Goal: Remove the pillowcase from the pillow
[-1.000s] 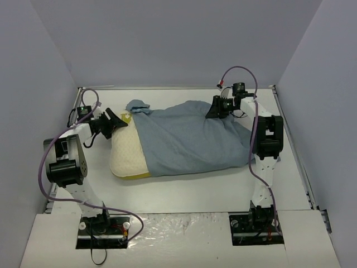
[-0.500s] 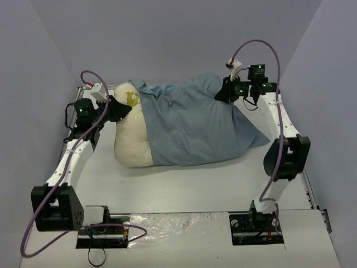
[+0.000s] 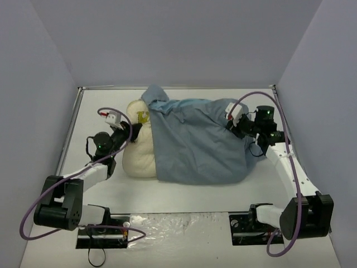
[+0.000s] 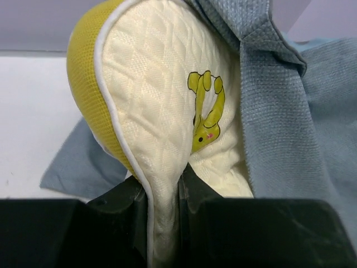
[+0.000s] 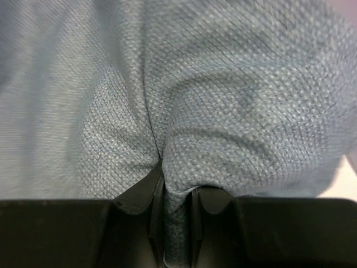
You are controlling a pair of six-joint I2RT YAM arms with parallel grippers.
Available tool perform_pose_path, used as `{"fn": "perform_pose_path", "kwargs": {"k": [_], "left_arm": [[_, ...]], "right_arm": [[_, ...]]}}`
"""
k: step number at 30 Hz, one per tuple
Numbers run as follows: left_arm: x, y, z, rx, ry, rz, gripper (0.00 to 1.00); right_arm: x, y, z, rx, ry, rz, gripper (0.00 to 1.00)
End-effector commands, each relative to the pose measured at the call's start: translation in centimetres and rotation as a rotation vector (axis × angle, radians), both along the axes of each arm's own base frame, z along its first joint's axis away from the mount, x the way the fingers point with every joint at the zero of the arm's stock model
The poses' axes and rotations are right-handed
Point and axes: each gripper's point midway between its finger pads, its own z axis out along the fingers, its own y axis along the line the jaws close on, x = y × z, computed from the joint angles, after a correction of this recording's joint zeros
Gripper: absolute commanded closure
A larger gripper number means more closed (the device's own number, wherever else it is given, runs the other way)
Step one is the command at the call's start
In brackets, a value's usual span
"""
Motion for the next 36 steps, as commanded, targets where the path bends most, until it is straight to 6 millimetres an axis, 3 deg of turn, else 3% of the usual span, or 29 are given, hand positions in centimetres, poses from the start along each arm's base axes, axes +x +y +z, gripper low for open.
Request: {"fn": "perform_pose_path", "kwargs": {"k": [1,2,3,4,5,6,7,8,9,10,11,12,13,14,15,17,18,20,23,26,28,30,32,35,36], "left_arm": [[-2.3,-2.0,4.2,-0.035,-0.270,0.008,0.98],[-3.1,-2.2,3.8,-0.015,-0.291,0.017,0.98],[-4.3,-2.4,1.9,0.001,-0.270,0.019,0.98],[-5.7,-3.7,2.0,0.000,-0.302,-0.012,0.98],[-6.4,-3.3,2.4,0.022,-0.337,0.022,0.98],[-7.8,-4.3,1.1,0.046,-0.318,-0.009,0.98],[-8.5,-4.7,0.9,0.060,-0.323,-0.016,0.98],[-9.3,-4.6,2.1,0.060,-0.365,-0.003,0.98],[-9.8,-4.7,2.2,0.096,-0.389,-0.003,0.98],[-10.6,-5.4,1.1,0.127,-0.358,-0.031,0.98],[-11.1,-4.8,2.8,0.127,-0.408,-0.004,0.98],[-11.2,-4.7,2.3,0.150,-0.381,-0.002,0.98],[-11.4,-4.6,3.2,0.144,-0.396,0.006,0.98],[-11.8,-3.8,5.1,0.127,-0.439,0.038,0.98],[-11.8,-3.5,4.9,0.147,-0.422,0.045,0.98],[-12.4,-2.8,7.3,0.138,-0.474,0.068,0.98],[-12.5,-2.7,7.3,0.149,-0.469,0.068,0.98],[-12.9,-2.6,8.7,0.151,-0.502,0.067,0.98],[-12.8,-2.7,9.1,0.189,-0.503,0.058,0.98],[-12.7,-2.9,9.6,0.190,-0.507,0.053,0.98],[-12.6,-3.0,9.9,0.194,-0.511,0.051,0.98],[-12.6,-3.1,10.6,0.198,-0.518,0.048,0.98],[-12.7,-3.3,11.1,0.205,-0.524,0.038,0.98],[-12.8,-3.2,11.7,0.218,-0.524,0.032,0.98],[-12.9,-3.2,11.9,0.220,-0.527,0.033,0.98]], "right_arm": [[-3.4,-0.3,-2.4,-0.135,-0.061,0.106,1.00],[-4.8,-0.5,-3.6,-0.160,-0.027,0.128,1.00],[-5.7,-0.8,-4.6,-0.194,-0.028,0.154,1.00],[-6.4,-1.0,-4.1,-0.204,-0.049,0.155,1.00],[-7.4,-1.1,-4.5,-0.209,-0.028,0.164,1.00],[-7.9,-1.0,-4.0,-0.202,-0.039,0.166,0.97],[-8.3,-0.9,-3.6,-0.195,-0.033,0.170,0.93],[-8.9,-0.9,-3.4,-0.183,-0.007,0.175,0.80],[-9.0,-0.8,-2.5,-0.142,0.015,0.149,0.73],[-8.7,-0.4,0.0,-0.101,-0.018,0.150,0.66],[-8.5,-0.3,1.2,-0.068,-0.015,0.135,0.57],[-7.7,-0.7,2.0,-0.032,0.006,0.099,0.50],[-7.0,-0.5,4.9,0.045,0.012,0.062,0.31],[-6.5,-0.6,5.9,0.092,0.036,0.040,0.29],[-4.8,-2.6,5.7,0.147,0.094,-0.033,0.29],[-4.2,-3.1,7.7,0.291,0.152,-0.038,0.20],[-3.1,-4.3,6.9,0.340,0.213,-0.075,0.16],[-2.5,-4.3,6.8,0.408,0.274,-0.077,0.14],[-1.3,-4.6,5.5,0.422,0.314,-0.093,0.00],[-0.2,-5.1,5.4,0.423,0.306,-0.129,0.00],[1.7,-6.8,4.9,0.404,0.276,-0.240,0.00],[4.0,-8.5,3.2,0.409,0.311,-0.360,0.00],[5.3,-9.0,1.7,0.444,0.373,-0.403,0.00],[7.6,-7.7,-1.9,0.583,0.544,-0.407,0.00],[7.9,-7.1,-2.1,0.628,0.587,-0.408,0.00]]}}
